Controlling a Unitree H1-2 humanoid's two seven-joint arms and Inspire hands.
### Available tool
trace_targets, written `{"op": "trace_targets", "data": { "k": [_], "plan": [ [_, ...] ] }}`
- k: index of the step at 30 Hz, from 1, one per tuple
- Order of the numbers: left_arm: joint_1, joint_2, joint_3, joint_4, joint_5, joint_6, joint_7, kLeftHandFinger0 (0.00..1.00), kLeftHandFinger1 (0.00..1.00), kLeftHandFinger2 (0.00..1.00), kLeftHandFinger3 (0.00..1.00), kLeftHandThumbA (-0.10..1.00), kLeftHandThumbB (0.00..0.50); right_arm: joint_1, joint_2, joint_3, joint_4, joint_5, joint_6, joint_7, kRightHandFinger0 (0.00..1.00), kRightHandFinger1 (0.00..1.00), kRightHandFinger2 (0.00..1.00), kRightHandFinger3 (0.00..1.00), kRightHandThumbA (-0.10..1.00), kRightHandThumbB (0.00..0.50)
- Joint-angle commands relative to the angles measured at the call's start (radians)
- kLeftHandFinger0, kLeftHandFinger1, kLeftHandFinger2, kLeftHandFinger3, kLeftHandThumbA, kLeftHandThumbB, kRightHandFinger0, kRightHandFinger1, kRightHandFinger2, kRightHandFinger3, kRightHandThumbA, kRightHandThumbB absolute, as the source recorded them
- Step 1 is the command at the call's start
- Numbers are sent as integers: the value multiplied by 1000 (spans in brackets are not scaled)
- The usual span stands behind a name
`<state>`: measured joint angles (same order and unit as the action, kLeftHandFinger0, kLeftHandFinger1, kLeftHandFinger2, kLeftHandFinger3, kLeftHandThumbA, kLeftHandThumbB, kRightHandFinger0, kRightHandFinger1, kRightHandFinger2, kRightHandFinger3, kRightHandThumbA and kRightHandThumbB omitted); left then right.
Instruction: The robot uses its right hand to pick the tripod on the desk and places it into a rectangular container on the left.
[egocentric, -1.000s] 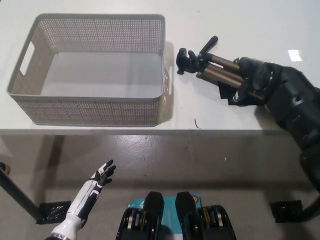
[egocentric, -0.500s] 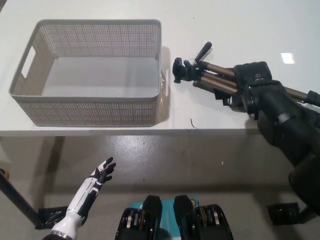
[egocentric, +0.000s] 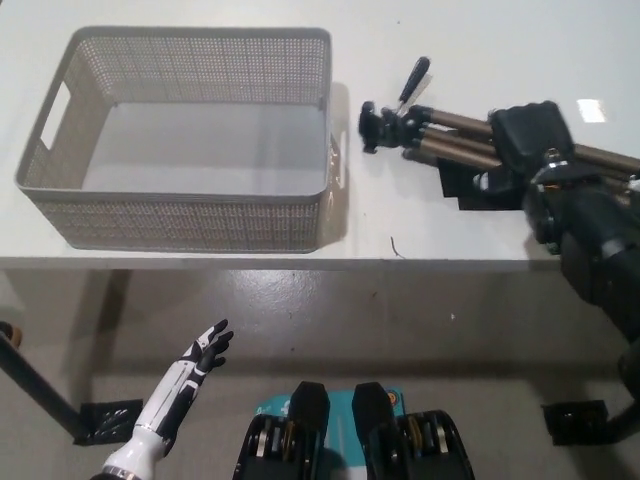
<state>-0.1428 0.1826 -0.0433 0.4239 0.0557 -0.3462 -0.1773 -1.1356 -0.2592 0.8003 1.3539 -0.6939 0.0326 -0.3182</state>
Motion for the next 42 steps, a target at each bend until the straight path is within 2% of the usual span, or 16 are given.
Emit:
{"op": "trace_targets", "data": {
  "k": [1,4,5,6,7,9,10,15,19,24,25,26,29,36,39,42],
  "plan": [
    [-26,21,1,-23,-7,-12,-8,1000,1000,1000,1000,1000,500,-138,-98,-10,-86,-67,-66,-175,0,0,71,338,-100,285],
    [-23,21,-1,-21,-8,-13,-7,1000,1000,1000,1000,1000,500,-181,-130,-35,-180,-80,-57,-158,0,0,47,319,-100,267],
    [-22,22,-2,-20,-7,-16,-8,1000,1000,1000,1000,1000,500,-194,-145,-42,-220,-89,-59,-149,0,6,94,382,-100,313],
    [-22,22,-5,-20,-4,-15,-7,1000,1000,1000,1000,1000,500,-208,-168,-51,-289,-107,-55,-141,0,0,154,326,-100,381],
    [-22,22,-5,-24,-1,-10,-5,1000,1000,1000,1000,1000,500,-217,-179,-56,-327,-120,-48,-133,0,0,156,251,-100,354],
    [-20,23,-6,-27,-2,-6,-6,1000,1000,1000,1000,1000,500,-233,-198,-71,-406,-128,-36,-75,0,56,489,219,-100,289],
    [-19,25,-6,-26,-3,-9,-6,1000,1000,1000,1000,1000,500,-250,-205,-76,-441,-134,-42,-50,0,68,551,217,-100,271],
    [-19,28,-6,-21,-4,-17,-7,1000,1000,1000,1000,1000,500,-279,-200,-83,-511,-172,-59,-56,0,72,651,208,-100,271],
    [-13,28,-9,-18,1,-18,-5,1000,1000,1000,1000,1000,500,-295,-168,-90,-541,-180,-80,-50,0,66,633,307,-100,288],
    [-9,32,-16,-18,-1,-15,-14,1000,1000,1000,1000,1000,500,-299,-114,-88,-581,-212,-79,-44,0,79,638,189,-100,289],
    [-8,32,-15,-20,-5,-11,-16,1000,1000,1000,1000,1000,500,-299,-95,-86,-586,-213,-103,-60,0,24,551,284,-100,323],
    [-5,32,-15,-23,-6,-8,-17,1000,1000,1000,1000,1000,500,-296,-84,-81,-598,-224,-95,-39,0,0,518,250,-100,297],
    [-5,30,-17,-24,-12,-2,-22,1000,1000,1000,1000,1000,500,-294,-35,-64,-604,-259,-53,8,0,0,454,313,-100,339],
    [-4,29,-18,-14,-1,-12,-18,1000,1000,1000,1000,1000,500,-289,96,10,-477,-350,-34,-44,0,0,437,201,-100,348],
    [-3,31,-21,-15,-10,-15,-30,1000,1000,1000,1000,1000,500,-285,165,59,-378,-379,-25,-75,0,0,368,383,-100,345],
    [-3,33,-27,-18,10,-9,-22,1000,1000,1000,1000,1000,500,-279,225,73,-294,-371,-22,-79,0,0,309,426,-100,347]
  ]
}}
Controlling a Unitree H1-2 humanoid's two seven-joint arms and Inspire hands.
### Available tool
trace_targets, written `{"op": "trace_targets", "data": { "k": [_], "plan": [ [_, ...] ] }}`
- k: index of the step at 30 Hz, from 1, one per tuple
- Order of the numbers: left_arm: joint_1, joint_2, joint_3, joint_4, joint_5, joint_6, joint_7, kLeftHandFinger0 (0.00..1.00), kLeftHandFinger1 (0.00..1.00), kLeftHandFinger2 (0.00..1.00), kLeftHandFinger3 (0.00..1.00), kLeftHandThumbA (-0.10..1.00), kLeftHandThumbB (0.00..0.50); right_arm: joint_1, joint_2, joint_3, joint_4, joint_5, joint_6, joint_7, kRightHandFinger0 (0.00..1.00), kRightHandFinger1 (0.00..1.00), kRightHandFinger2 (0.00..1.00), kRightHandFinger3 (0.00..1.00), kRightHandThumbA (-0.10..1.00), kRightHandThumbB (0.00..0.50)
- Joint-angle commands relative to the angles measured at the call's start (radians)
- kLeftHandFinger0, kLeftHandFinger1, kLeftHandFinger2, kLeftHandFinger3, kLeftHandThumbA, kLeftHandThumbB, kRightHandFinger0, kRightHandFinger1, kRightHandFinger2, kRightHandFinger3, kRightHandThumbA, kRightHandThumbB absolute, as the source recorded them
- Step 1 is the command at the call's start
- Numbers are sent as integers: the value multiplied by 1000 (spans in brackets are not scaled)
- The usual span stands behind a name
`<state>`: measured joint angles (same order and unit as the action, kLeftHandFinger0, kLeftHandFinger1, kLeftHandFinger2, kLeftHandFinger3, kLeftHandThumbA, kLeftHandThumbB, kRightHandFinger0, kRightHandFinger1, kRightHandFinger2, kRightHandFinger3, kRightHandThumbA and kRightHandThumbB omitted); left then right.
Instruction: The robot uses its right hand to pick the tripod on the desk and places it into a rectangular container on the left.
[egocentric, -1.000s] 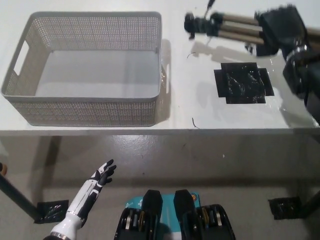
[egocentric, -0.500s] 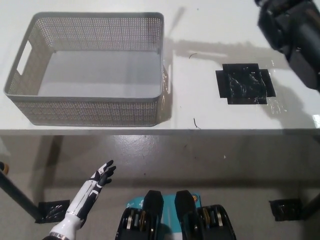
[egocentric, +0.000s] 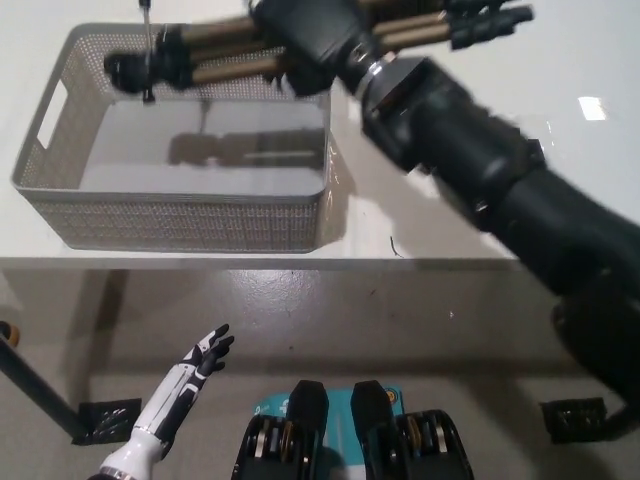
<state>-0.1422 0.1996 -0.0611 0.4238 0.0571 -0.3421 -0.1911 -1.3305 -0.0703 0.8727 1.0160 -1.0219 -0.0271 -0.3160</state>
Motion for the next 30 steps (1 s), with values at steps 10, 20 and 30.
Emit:
{"op": "trace_targets", "data": {
  "k": [10,20,30],
  "plan": [
    [-22,23,-25,7,5,-21,-23,1000,1000,1000,1000,1000,500,-92,144,28,203,-49,37,-122,0,0,278,503,-100,334],
    [-19,20,-34,10,-4,-34,-30,1000,1000,1000,1000,1000,500,-148,210,-32,208,-6,-15,-169,1000,1000,1000,1000,956,426],
    [-24,19,-48,13,31,-42,-11,1000,1000,1000,1000,1000,500,-222,214,-242,116,174,-191,-83,1000,1000,1000,1000,1000,458]
  ]
}}
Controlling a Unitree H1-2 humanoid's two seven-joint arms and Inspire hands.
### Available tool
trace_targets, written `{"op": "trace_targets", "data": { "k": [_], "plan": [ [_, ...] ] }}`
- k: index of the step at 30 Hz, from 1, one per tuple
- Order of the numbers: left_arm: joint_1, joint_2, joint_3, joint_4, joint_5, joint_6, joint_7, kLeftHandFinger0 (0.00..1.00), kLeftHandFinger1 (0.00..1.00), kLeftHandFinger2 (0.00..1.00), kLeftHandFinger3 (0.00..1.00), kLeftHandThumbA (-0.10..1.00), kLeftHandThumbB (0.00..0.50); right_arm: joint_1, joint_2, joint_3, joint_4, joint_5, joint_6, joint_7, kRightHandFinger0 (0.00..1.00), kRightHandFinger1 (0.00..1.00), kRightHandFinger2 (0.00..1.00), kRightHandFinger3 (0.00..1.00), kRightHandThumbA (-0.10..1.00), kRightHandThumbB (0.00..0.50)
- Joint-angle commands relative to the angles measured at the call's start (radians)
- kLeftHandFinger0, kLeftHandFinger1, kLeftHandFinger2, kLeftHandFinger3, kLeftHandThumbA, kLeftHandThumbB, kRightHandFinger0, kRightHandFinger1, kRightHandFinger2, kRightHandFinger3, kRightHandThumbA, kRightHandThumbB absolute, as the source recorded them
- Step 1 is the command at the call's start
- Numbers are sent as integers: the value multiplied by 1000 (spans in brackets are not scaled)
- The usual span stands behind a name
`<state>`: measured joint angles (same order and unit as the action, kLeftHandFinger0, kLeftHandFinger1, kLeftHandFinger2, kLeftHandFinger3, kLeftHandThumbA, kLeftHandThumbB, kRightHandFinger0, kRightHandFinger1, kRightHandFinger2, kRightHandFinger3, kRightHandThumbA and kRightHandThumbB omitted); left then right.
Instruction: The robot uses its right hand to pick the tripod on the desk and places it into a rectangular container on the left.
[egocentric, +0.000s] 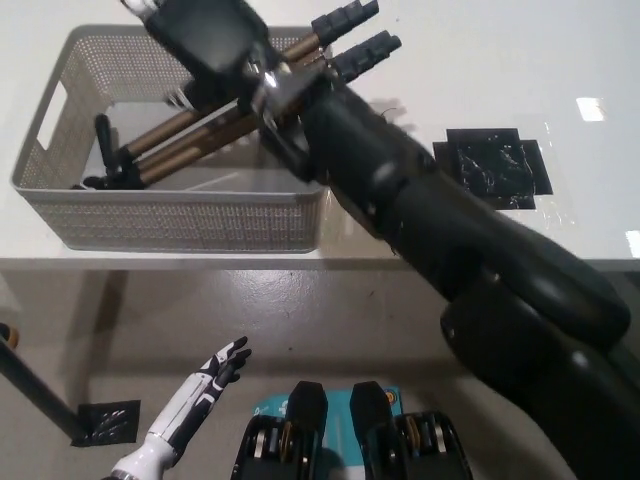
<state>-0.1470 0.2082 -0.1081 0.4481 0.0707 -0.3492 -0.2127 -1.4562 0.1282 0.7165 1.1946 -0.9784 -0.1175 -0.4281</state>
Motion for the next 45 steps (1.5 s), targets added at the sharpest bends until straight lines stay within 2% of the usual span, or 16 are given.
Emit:
{"op": "trace_targets", "data": {
  "k": [1,7,12,13,14,17,20,23,25,27,31,33,34,36,38,45],
  "plan": [
    [-18,10,-2,-14,22,-31,13,1000,1000,1000,1000,1000,500,-105,20,-142,-96,187,-118,67,1000,1000,1000,1000,1000,467],
    [-26,0,-7,-1,23,-32,13,1000,1000,1000,1000,1000,500,-129,-40,-343,-297,350,-121,197,1000,1000,1000,1000,1000,475],
    [-27,5,-5,-10,19,-27,6,1000,1000,1000,1000,1000,500,-66,-197,-566,-689,557,-10,339,1000,1000,1000,1000,1000,429],
    [-27,6,-5,-10,22,-27,8,1000,1000,1000,1000,1000,500,-45,-218,-606,-775,598,42,374,1000,1000,1000,1000,1000,465],
    [-31,3,-5,-5,21,-30,8,1000,1000,1000,1000,1000,500,-8,-275,-647,-882,641,31,383,1000,1000,1000,1000,1000,432],
    [-31,7,-3,-9,23,-23,8,1000,1000,1000,1000,1000,500,108,-373,-735,-1163,720,94,415,1000,1000,1000,1000,1000,453],
    [-28,7,7,-12,8,-22,8,1000,1000,1000,1000,1000,500,288,-452,-807,-1442,811,92,399,1000,1000,1000,1000,1000,360],
    [-23,0,10,-18,-1,-21,6,1000,1000,1000,1000,1000,500,465,-474,-852,-1664,876,152,382,1000,1000,1000,1000,1000,341],
    [-32,-14,8,-6,0,-27,13,1000,1000,1000,1000,1000,500,674,-476,-867,-1827,868,130,334,1000,1000,1000,1000,1000,311],
    [-40,-10,12,1,-3,-35,14,1000,1000,1000,1000,1000,500,896,-437,-843,-1888,793,8,260,1000,1000,1000,1000,1000,297],
    [-44,-9,23,-16,-13,-13,16,1000,1000,1000,1000,1000,500,1217,-335,-769,-1689,649,-249,131,1000,1000,1000,1000,1000,266],
    [-37,-7,27,-22,-22,-11,13,1000,1000,1000,1000,1000,500,1283,-306,-744,-1635,662,-259,128,1000,1000,1000,1000,1000,258],
    [-38,-8,26,-18,-18,-22,16,1000,1000,1000,1000,1000,500,1357,-287,-715,-1517,641,-330,104,1000,1000,1000,1000,1000,180],
    [-49,-11,28,-7,-18,-32,19,1000,1000,1000,1000,1000,500,1391,-274,-682,-1433,658,-351,101,1000,1000,1000,1000,1000,171],
    [-54,-14,28,-2,-8,-43,30,1000,1000,1000,1000,1000,500,1435,-228,-654,-1328,707,-352,130,1000,1000,1000,1000,1000,207],
    [-60,-16,27,-8,6,-28,34,1000,1000,1000,1000,1000,500,1497,-155,-629,-1161,866,-314,264,1000,1000,1000,1000,1000,180]
  ]
}}
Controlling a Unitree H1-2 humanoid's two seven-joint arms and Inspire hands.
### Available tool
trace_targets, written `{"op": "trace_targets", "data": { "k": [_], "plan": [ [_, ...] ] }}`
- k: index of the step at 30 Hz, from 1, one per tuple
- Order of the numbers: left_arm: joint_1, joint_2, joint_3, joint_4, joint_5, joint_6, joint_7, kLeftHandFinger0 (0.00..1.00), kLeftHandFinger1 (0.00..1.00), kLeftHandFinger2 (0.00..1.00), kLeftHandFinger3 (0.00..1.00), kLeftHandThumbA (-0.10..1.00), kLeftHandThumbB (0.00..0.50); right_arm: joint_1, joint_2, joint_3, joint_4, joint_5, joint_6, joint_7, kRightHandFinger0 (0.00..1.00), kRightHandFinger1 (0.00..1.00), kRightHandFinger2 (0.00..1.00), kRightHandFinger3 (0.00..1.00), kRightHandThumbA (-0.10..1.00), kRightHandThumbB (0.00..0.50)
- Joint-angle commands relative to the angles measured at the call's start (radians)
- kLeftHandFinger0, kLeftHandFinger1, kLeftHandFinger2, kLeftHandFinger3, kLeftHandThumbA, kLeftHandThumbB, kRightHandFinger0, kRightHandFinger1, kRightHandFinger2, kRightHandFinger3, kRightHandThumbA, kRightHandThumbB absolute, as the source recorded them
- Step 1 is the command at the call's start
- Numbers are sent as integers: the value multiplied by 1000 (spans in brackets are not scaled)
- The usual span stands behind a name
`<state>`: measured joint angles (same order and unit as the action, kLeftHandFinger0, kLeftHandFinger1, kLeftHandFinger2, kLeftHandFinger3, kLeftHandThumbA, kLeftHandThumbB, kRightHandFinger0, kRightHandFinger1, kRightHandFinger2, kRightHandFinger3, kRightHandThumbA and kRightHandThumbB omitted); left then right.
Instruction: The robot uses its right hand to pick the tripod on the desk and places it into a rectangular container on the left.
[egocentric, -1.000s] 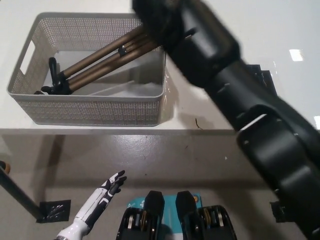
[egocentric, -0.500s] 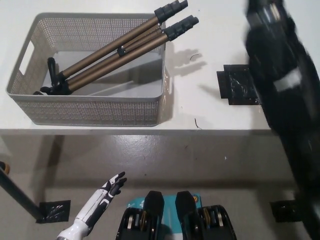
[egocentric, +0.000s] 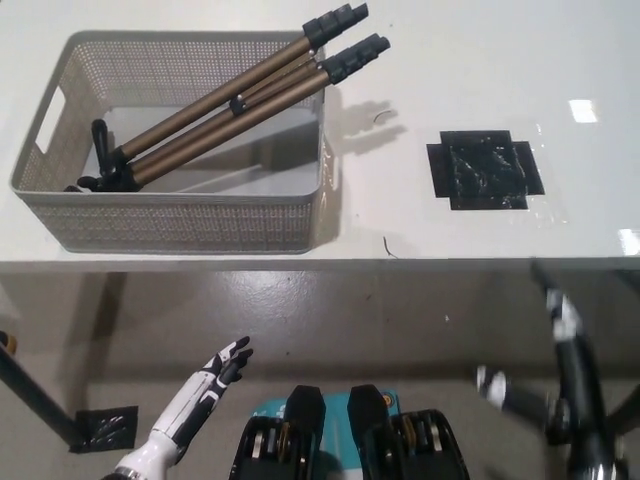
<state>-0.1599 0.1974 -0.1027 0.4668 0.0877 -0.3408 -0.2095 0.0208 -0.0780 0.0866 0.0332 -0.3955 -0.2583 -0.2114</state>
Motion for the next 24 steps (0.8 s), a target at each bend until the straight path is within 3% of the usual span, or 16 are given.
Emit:
{"op": "trace_targets", "data": {
  "k": [1,6,11,14,24],
  "plan": [
    [-49,-3,21,-21,-8,-45,32,1000,1000,1000,1000,1000,500,28,58,7,28,298,-167,69,1000,1000,1000,1000,1000,144],
    [-64,-1,26,-9,-9,-42,34,1000,1000,1000,1000,1000,500,28,78,14,70,347,-99,132,1000,1000,1000,1000,1000,83],
    [-65,-2,23,-10,3,-28,39,1000,1000,1000,1000,1000,500,14,78,-3,114,435,-43,199,1000,1000,1000,1000,1000,87],
    [-64,-2,24,-8,0,-30,38,1000,1000,1000,1000,1000,500,7,73,-6,124,450,-44,215,1000,1000,1000,1000,1000,61],
    [-59,-1,28,-4,-5,-29,33,1000,1000,1000,1000,1000,500,-7,59,-3,136,482,-18,269,1000,1000,1000,1000,985,71]
  ]
}}
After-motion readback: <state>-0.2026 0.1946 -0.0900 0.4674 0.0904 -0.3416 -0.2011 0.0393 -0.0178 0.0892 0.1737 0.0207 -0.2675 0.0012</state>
